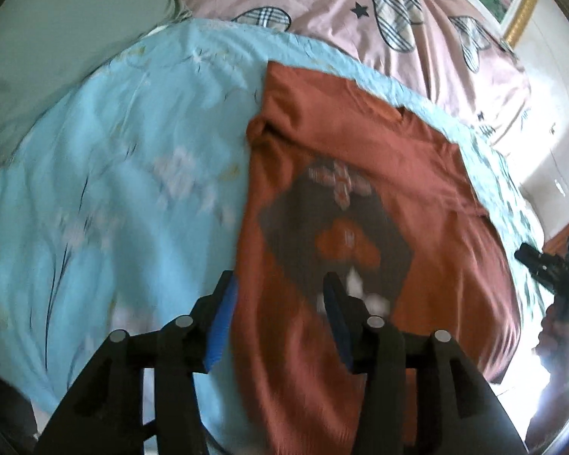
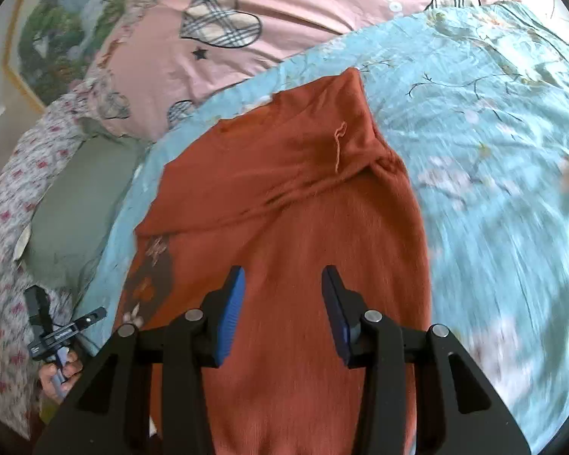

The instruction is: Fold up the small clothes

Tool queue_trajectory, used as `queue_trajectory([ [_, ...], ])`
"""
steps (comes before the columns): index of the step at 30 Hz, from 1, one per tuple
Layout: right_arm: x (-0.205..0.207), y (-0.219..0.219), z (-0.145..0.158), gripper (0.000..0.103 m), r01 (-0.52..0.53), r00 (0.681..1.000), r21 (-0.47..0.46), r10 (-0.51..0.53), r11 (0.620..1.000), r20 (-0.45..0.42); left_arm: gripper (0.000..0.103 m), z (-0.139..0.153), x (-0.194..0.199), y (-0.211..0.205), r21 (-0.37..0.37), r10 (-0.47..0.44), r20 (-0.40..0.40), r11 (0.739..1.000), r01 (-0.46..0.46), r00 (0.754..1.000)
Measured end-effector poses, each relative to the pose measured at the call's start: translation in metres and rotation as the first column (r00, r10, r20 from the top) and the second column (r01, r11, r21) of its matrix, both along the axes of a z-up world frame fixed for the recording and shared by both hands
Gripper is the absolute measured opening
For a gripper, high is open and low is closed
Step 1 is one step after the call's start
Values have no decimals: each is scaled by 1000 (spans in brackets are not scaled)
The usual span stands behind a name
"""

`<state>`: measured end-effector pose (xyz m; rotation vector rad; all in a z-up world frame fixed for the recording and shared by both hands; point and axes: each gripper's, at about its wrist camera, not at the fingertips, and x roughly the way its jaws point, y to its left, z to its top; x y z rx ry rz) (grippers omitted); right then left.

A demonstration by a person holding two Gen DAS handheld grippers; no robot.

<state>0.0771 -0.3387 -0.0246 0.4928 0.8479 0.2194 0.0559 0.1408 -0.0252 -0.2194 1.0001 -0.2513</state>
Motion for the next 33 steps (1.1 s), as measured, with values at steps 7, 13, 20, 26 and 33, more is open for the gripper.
queue_trajectory([
  [7, -81, -18, -17, 44, -78, 996, 20, 78, 997, -33, 54, -36, -54, 9, -15, -21, -84, 1000, 20, 996],
  [13, -127, -31, -47, 45, -94, 989, 109, 105, 990, -102, 52, -53, -72, 4, -114, -83, -117, 991, 70, 990],
  [20, -125, -9, -77, 45, -141, 985, 166, 155, 976, -77, 49, -55, -72, -3, -106, -127, -113, 988, 115, 985],
  [26, -124, -1, -74, 13, -187, 978, 94, 194, 978, -76, 15, -61, -73, -6, -118, -173, -121, 980, 159, 977],
  [33, -129, -6, -52, 8, -228, 974, 208, 224, 951, 42, 5, -43, -90, -5, -118, -170, -25, 979, 166, 985],
])
